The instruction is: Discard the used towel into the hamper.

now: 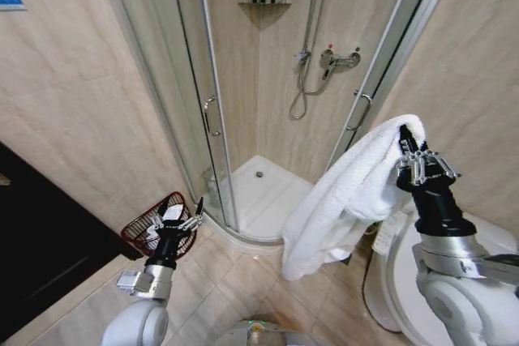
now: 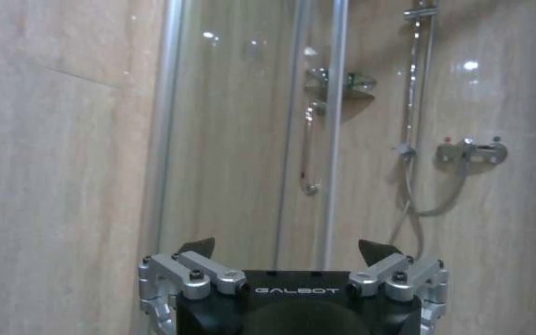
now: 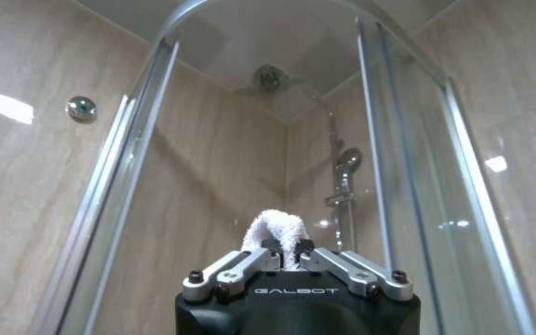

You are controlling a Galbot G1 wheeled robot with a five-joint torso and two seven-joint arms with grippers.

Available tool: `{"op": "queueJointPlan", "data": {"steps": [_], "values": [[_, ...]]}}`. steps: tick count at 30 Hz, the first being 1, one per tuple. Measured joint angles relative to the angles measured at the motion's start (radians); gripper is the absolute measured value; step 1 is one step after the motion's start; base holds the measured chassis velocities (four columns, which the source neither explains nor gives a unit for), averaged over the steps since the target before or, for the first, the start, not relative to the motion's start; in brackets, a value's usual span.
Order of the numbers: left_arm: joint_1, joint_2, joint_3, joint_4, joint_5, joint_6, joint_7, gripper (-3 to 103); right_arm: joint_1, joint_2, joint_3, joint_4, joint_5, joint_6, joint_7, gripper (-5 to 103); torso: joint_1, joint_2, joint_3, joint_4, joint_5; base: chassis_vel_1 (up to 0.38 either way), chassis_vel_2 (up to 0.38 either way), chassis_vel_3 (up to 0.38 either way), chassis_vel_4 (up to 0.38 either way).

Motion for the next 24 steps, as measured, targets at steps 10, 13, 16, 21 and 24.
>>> {"op": "queueJointPlan", "data": {"steps": [10, 13, 16, 21, 24], "values": [[0.000, 0.000, 0.000, 0.000, 0.000, 0.000, 0.000, 100, -0.002, 0.000, 0.002, 0.000, 0.001, 0.000, 0.001, 5, 0.001, 0.001, 0.001, 0.0001, -0.0002, 0.079, 0.078, 0.081, 0.079], [0.000, 0.000, 0.000, 0.000, 0.000, 0.000, 0.000, 100, -0.004, -0.001, 0.004, 0.000, 0.001, 0.000, 0.001, 5, 0.001, 0.002, 0.001, 0.0000, 0.0000, 0.103, 0.099, 0.110, 0.105], [0.000, 0.000, 0.000, 0.000, 0.000, 0.000, 0.000, 100, -0.006, -0.002, 0.006, 0.000, 0.001, 0.000, 0.001, 5, 0.001, 0.002, 0.001, 0.0000, 0.0000, 0.101, 0.117, 0.117, 0.127], [0.000, 0.000, 0.000, 0.000, 0.000, 0.000, 0.000, 100, -0.008, -0.003, 0.006, 0.000, 0.001, -0.001, 0.000, 5, 0.001, 0.002, 0.001, 0.0002, -0.0002, 0.144, 0.131, 0.138, 0.138], [0.000, 0.000, 0.000, 0.000, 0.000, 0.000, 0.000, 100, -0.008, -0.004, 0.006, 0.000, 0.001, -0.001, 0.000, 5, 0.001, 0.002, 0.001, 0.0001, 0.0001, 0.131, 0.138, 0.130, 0.125]]}}
